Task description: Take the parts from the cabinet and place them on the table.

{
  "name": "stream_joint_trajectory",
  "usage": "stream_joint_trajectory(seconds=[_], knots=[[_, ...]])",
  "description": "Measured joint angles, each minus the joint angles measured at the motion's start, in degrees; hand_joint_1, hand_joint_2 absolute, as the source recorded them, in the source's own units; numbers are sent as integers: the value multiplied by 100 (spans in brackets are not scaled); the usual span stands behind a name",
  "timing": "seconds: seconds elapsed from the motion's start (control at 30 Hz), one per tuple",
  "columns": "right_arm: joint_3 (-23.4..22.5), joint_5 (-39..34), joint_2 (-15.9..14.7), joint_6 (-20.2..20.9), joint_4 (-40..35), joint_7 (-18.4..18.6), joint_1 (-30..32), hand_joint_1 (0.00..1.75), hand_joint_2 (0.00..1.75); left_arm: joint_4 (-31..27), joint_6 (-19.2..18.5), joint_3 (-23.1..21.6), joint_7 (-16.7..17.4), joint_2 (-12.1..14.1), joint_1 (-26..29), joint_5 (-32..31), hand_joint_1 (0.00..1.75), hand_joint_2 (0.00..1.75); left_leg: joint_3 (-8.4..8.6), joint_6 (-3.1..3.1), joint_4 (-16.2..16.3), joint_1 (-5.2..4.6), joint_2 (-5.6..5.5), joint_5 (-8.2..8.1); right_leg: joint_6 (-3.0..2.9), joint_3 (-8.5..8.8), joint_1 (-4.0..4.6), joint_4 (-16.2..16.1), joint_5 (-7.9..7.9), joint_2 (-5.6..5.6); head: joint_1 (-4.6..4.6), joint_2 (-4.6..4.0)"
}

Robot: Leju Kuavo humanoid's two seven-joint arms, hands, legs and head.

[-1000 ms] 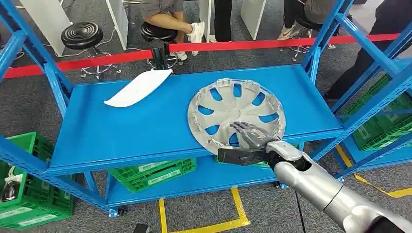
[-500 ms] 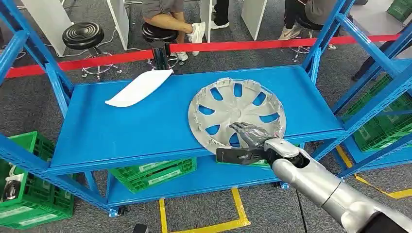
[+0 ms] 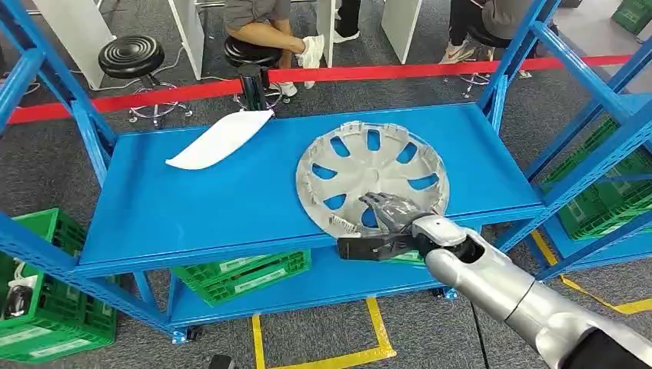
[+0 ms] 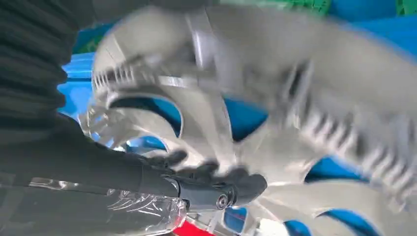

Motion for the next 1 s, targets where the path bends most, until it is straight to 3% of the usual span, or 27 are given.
stream_joint_trajectory(seconds=[1.0], knots=[[179,-188,26,-127,160,-94,-57,175,175,2,61,0,-55,0,0,85,0,0,-3,1,0,-1,-5,0,3,-2,0,0,-3,-16,-4,0]])
